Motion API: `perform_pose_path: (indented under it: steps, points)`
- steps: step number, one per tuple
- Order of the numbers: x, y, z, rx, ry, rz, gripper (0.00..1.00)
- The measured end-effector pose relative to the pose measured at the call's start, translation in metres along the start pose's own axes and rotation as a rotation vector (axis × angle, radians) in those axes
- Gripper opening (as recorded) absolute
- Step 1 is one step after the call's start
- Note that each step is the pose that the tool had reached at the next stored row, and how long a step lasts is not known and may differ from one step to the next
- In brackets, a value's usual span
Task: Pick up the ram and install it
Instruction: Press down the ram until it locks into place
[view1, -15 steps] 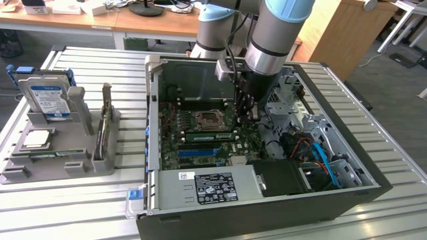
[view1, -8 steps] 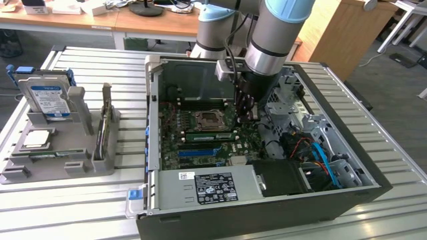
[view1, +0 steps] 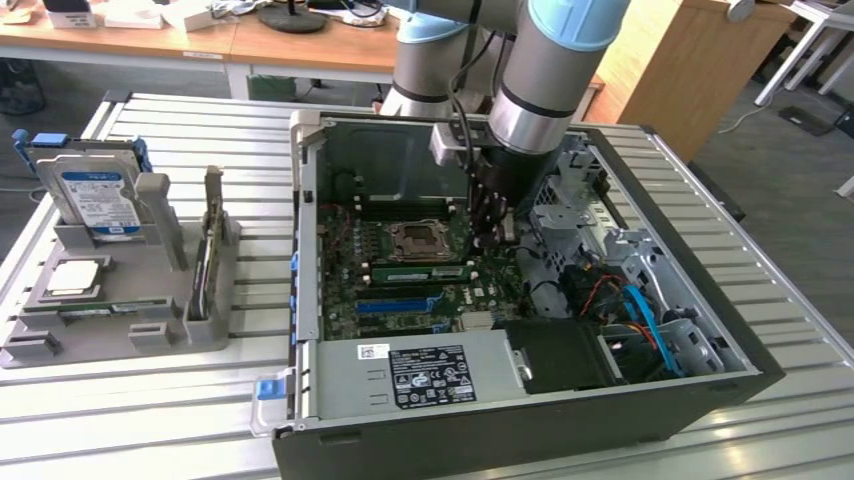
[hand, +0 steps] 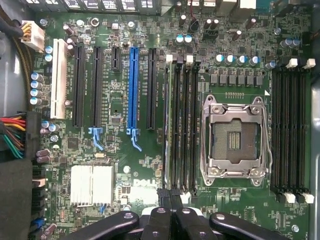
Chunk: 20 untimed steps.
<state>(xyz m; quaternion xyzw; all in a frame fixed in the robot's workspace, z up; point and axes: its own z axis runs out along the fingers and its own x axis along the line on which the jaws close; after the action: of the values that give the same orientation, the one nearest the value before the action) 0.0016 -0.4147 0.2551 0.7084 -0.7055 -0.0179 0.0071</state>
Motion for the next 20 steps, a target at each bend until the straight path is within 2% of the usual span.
perform_pose_path:
  steps: [20]
  points:
    - [0.0001, -0.0002, 0.0064, 0.0, -0.0018, 0.0, 0.11]
